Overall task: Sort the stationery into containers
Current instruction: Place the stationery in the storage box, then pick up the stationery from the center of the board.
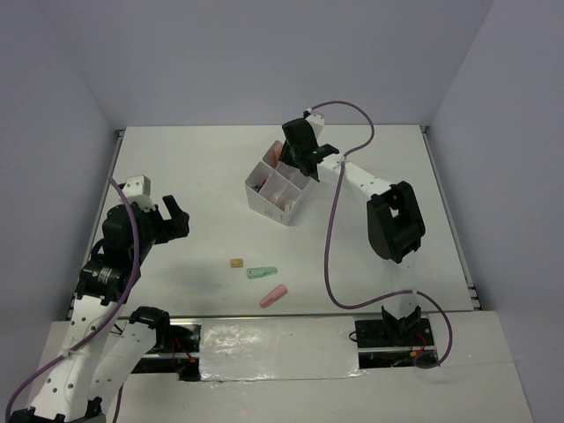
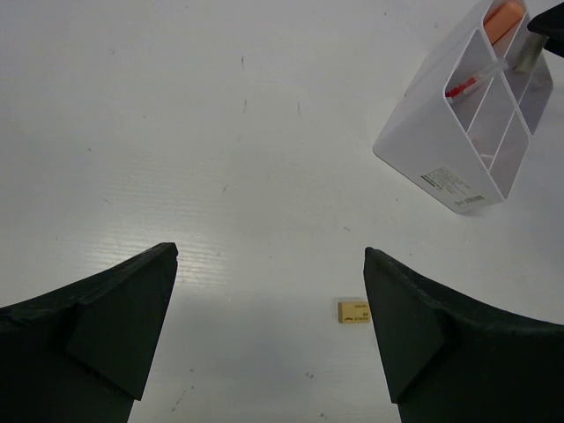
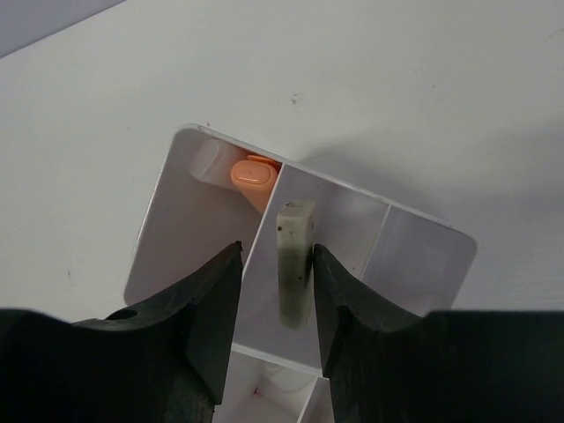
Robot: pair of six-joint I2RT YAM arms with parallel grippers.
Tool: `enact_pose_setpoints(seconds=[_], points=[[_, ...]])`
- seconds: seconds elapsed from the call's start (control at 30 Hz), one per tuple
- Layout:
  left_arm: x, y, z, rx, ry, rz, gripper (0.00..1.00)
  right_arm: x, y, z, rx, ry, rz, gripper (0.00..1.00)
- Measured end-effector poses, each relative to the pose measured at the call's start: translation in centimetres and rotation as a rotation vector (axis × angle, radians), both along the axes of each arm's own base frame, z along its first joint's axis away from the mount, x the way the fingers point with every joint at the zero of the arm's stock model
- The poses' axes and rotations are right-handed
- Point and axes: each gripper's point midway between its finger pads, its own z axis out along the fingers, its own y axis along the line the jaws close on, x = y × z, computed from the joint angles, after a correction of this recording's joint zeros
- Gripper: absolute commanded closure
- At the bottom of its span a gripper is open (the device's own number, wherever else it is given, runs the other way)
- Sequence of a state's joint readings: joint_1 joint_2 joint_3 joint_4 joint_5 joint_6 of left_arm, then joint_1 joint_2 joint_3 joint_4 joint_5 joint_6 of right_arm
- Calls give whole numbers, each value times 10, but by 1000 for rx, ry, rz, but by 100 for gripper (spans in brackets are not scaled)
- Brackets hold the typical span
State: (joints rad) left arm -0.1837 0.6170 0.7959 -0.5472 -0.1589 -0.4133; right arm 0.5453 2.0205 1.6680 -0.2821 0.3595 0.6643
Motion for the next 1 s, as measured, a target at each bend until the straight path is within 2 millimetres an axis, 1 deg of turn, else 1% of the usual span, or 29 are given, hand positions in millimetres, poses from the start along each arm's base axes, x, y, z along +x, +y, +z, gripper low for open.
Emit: enact_pose_setpoints(seconds=[0.23, 0.33, 0.4, 0.43, 0.47, 0.5, 0.57, 0.63, 0.7, 0.73, 0.8, 0.83, 0.87, 0.9, 0.93, 1.0], points=[[-1, 0, 1, 1, -6, -3, 1, 0, 1, 0, -1, 0, 4, 52], [-1, 0, 2, 10, -9, -10, 1, -1, 3, 0, -5, -2, 20, 47], [-1, 0, 2, 13, -9, -11, 1, -4, 9, 0, -16, -7, 72, 42], [-1, 1, 2, 15, -9, -4, 1, -9, 14, 0, -36, -27, 131, 40], [-1, 4, 2, 19, -12, 8, 1, -20, 23, -1, -51, -36, 203, 39], [-1, 7, 2, 23, -13, 29, 1, -36, 37, -3, -74, -39, 305, 38], [-3, 19, 2, 33, -11, 97, 1, -73, 72, -1, -144, -61, 517, 37], [-8, 36, 1, 45, -3, 201, 1, -123, 121, 4, -229, -109, 778, 37], [-14, 53, 2, 53, 0, 302, 1, -188, 171, 2, -313, -164, 1045, 37], [-18, 60, 3, 54, -5, 344, 1, -221, 190, -4, -350, -177, 1169, 37], [-24, 72, 7, 51, -26, 411, 1, -281, 216, -20, -402, -185, 1379, 37], [-27, 75, 10, 50, -38, 430, 1, -303, 223, -30, -423, -176, 1464, 37], [-29, 77, 13, 47, -56, 440, 1, -317, 225, -40, -442, -163, 1519, 37], [-31, 79, 16, 45, -71, 447, 1, -324, 225, -51, -465, -144, 1556, 36], [-33, 80, 18, 43, -80, 452, 1, -325, 221, -61, -490, -124, 1573, 36], [-33, 79, 19, 43, -81, 450, 1, -320, 213, -75, -530, -89, 1583, 36]])
